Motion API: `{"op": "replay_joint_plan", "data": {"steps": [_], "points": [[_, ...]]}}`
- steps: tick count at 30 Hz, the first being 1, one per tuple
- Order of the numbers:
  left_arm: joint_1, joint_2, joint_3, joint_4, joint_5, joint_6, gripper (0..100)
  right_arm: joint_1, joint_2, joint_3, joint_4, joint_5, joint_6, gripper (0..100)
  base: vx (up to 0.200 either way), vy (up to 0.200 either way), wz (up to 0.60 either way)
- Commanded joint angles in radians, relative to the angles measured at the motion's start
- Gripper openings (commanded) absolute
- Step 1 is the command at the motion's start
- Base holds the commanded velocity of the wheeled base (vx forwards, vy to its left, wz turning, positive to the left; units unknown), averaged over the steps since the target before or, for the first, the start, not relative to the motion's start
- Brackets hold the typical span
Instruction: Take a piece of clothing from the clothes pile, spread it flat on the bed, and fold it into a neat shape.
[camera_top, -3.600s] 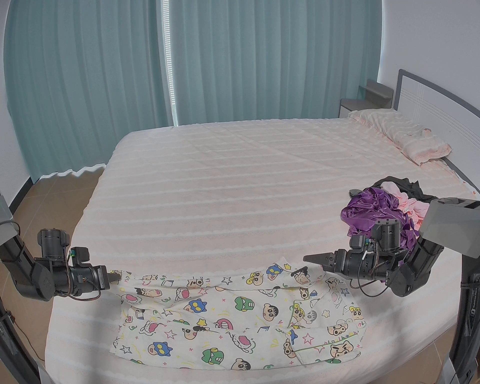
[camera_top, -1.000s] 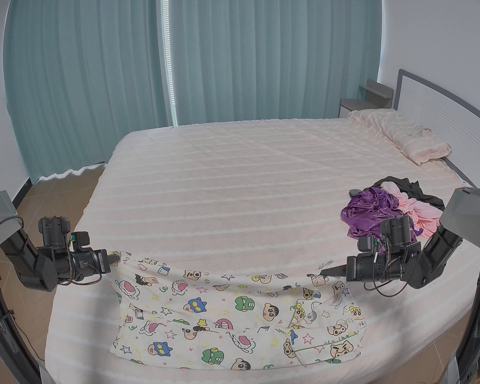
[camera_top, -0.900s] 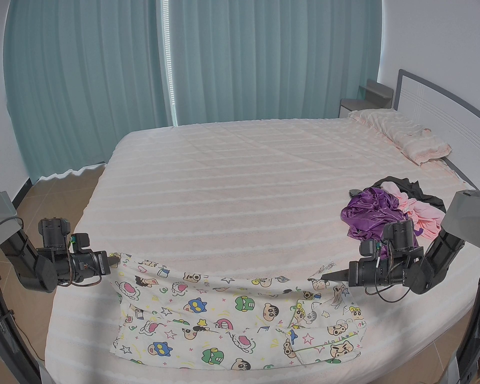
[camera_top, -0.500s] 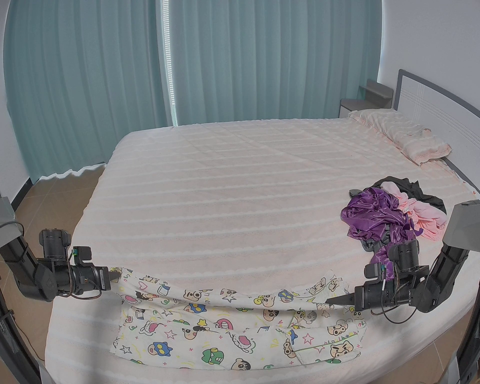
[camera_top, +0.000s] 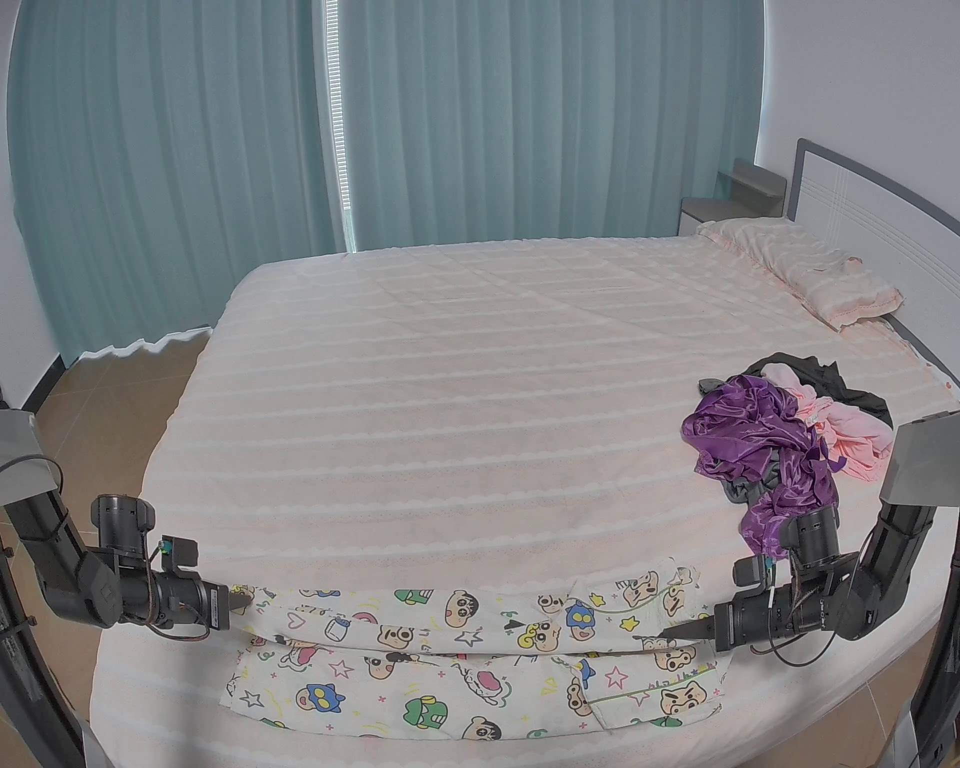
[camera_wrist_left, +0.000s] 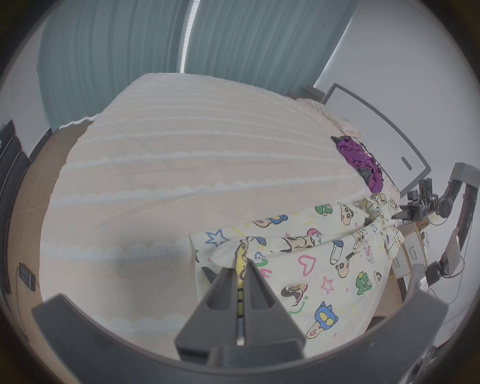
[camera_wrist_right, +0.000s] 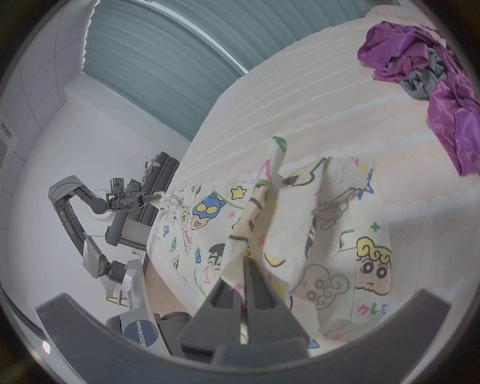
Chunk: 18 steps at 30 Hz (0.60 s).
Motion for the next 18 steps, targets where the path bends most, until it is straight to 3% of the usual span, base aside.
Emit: {"op": "replay_joint_plan", "data": {"steps": [1,3,4,5,11,18], "points": [[-0.026,0.067,-0.001,-0.004,0.036,0.001,0,-0.003,0.043,-0.001,0.002,-0.016,-0.001,0,0.000,0.000,0.00],[-0.033,0.077,-0.001,-0.004,0.050,0.001,0,-0.003,0.049,-0.001,0.002,-0.020,-0.001,0,0.000,0.000,0.00],[-0.041,0.090,-0.001,-0.003,0.062,0.001,100,-0.003,0.059,-0.001,0.002,-0.031,-0.001,0,0.000,0.000,0.00],[-0.042,0.093,0.000,-0.003,0.067,0.001,100,-0.003,0.063,-0.001,0.002,-0.037,-0.001,100,0.000,0.000,0.00],[-0.046,0.114,0.005,-0.001,0.085,-0.005,100,-0.008,0.061,0.004,-0.006,-0.094,0.002,100,0.000,0.000,0.00],[0.037,0.071,0.016,-0.004,0.067,-0.077,100,-0.074,-0.062,0.059,-0.015,-0.111,0.012,100,0.000,0.000,0.00]]}}
